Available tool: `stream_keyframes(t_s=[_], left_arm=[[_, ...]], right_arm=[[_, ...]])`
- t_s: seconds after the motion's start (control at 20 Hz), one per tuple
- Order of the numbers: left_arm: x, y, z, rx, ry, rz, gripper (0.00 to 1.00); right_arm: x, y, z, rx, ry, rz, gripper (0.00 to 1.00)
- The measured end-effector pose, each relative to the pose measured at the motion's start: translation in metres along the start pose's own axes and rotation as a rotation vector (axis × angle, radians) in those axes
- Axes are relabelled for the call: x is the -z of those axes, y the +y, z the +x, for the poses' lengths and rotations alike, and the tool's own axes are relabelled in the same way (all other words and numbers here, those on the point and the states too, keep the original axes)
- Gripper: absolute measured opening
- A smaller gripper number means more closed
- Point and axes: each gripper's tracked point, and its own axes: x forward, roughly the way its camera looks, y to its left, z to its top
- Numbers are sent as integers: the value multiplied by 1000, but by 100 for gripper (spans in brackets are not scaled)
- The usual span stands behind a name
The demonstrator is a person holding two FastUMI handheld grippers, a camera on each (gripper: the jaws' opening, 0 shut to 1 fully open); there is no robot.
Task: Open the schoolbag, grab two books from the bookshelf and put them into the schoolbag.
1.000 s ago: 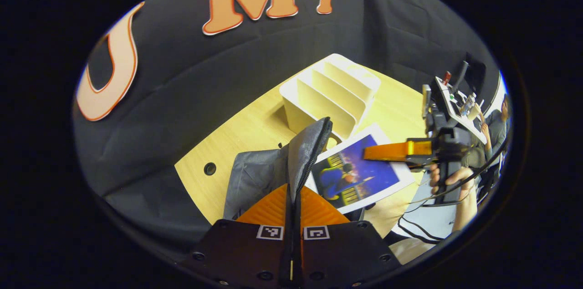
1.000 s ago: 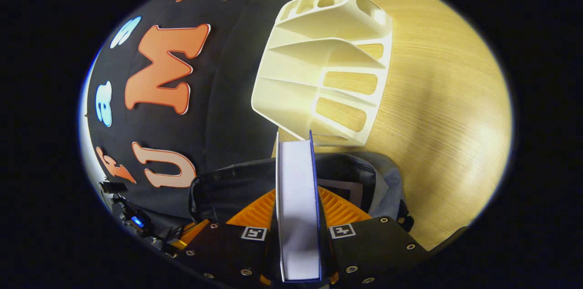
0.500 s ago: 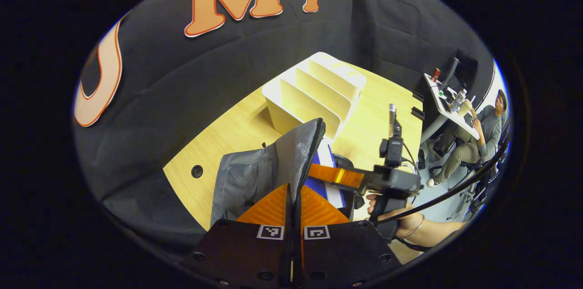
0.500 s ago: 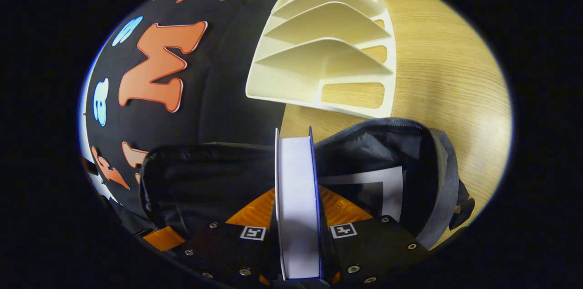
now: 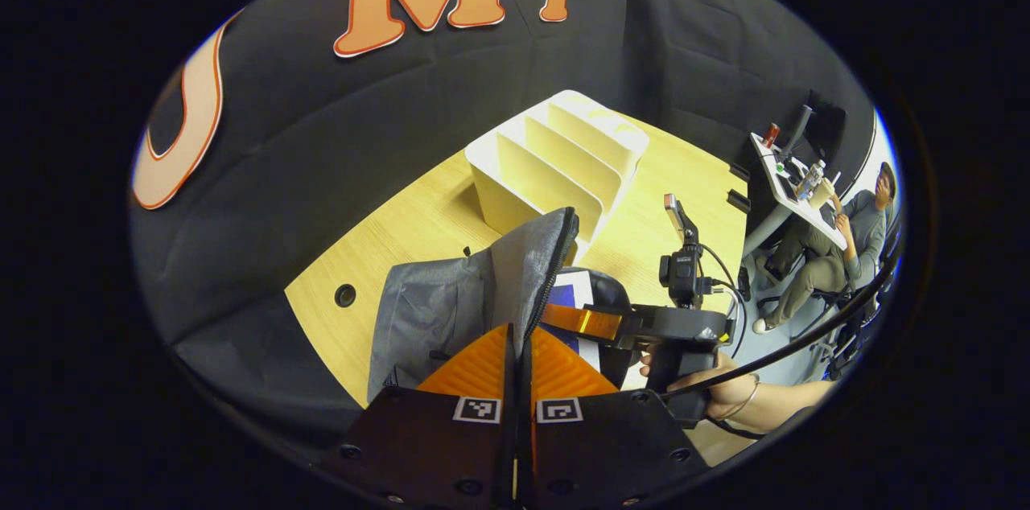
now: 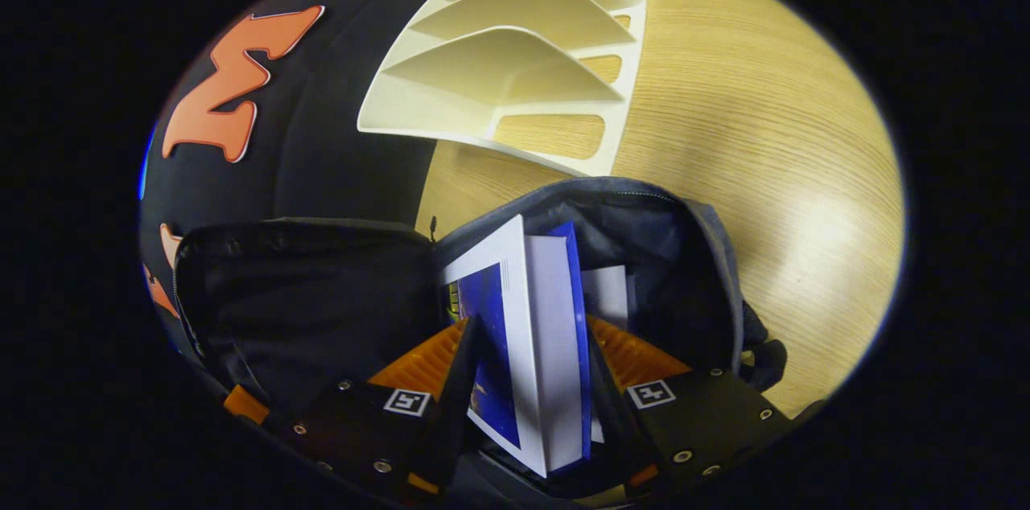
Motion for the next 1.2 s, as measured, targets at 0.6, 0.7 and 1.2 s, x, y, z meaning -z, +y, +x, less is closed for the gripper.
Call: stream_keyframes(t_s=[0.6,0.7,1.2], left_arm=[[24,-30,7,43,-36,-116,3],[25,-35,12,31,-35,-134,4],[30,-85,58,-121,-19,-362,14]], right_arm=[[-57,-54,-85,174,-29,-202,94],[-77,-60,-96,202,-38,-248,95],[-214,-79,-144,315,-81,-526,99]])
